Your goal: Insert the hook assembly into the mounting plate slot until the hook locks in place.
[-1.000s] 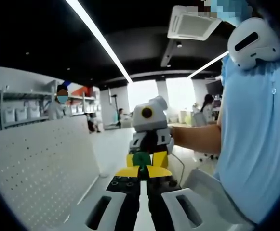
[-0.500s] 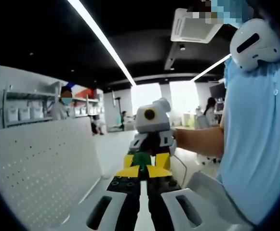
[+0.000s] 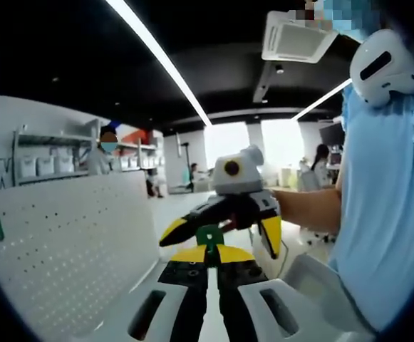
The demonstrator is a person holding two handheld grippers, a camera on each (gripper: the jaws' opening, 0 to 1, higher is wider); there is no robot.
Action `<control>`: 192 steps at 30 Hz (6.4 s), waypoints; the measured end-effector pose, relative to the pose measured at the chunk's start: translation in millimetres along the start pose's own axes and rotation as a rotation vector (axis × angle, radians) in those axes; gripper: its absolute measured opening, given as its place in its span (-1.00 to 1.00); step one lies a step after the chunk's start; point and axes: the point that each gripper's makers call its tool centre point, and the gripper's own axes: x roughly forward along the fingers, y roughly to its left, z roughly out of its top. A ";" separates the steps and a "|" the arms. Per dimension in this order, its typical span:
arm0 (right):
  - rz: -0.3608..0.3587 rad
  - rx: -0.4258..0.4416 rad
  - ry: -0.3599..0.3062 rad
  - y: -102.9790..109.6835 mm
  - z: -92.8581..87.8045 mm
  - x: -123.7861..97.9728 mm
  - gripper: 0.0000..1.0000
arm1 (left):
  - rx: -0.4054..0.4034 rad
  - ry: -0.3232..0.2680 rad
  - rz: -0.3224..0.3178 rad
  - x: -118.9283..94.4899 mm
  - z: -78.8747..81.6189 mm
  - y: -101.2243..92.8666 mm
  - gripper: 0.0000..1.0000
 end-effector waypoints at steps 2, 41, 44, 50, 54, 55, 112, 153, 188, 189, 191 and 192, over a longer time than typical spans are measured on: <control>-0.008 -0.004 0.000 -2.0 0.1 -0.7 0.67 | -0.012 0.000 0.018 0.1 -0.4 4.2 -0.94; -0.071 -0.017 -0.002 -17.5 -1.2 -7.7 0.77 | 0.000 -0.086 0.705 -48.7 16.2 142.3 -0.94; -0.072 -0.016 -0.001 -17.9 -1.5 -8.0 0.77 | 0.008 -0.083 0.746 -50.5 16.2 150.6 -0.94; -0.078 -0.016 -0.005 -18.9 -0.9 -9.6 0.77 | 0.029 -0.080 0.841 -57.8 16.9 165.2 -0.94; -0.085 -0.014 -0.006 -20.1 -1.7 -11.4 0.77 | 0.019 -0.086 0.886 -60.7 16.4 174.9 -0.94; -0.087 -0.013 -0.006 -20.2 -1.8 -11.8 0.77 | 0.022 -0.085 0.890 -60.2 16.5 176.4 -0.94; -0.135 0.038 -0.012 -44.5 -18.4 -30.3 0.73 | 0.042 -0.052 1.175 -52.7 15.2 293.4 -0.94; -0.137 0.063 -0.014 -51.8 -25.6 -33.3 0.70 | 0.080 0.003 1.214 -48.2 5.8 304.7 -0.94; -0.141 0.071 -0.016 -51.8 -27.2 -36.0 0.68 | 0.180 0.106 1.255 -45.9 4.4 309.5 -0.91; -0.140 0.071 -0.016 -51.7 -27.0 -35.9 0.68 | 0.170 0.097 1.251 -46.1 4.3 309.4 -0.91; -0.140 0.071 -0.017 -52.0 -26.4 -36.0 0.68 | 0.137 0.080 1.241 -46.0 2.8 308.6 -0.90; -0.141 0.070 -0.016 -52.0 -26.4 -36.0 0.68 | 0.143 0.086 1.242 -46.5 2.5 308.3 -0.89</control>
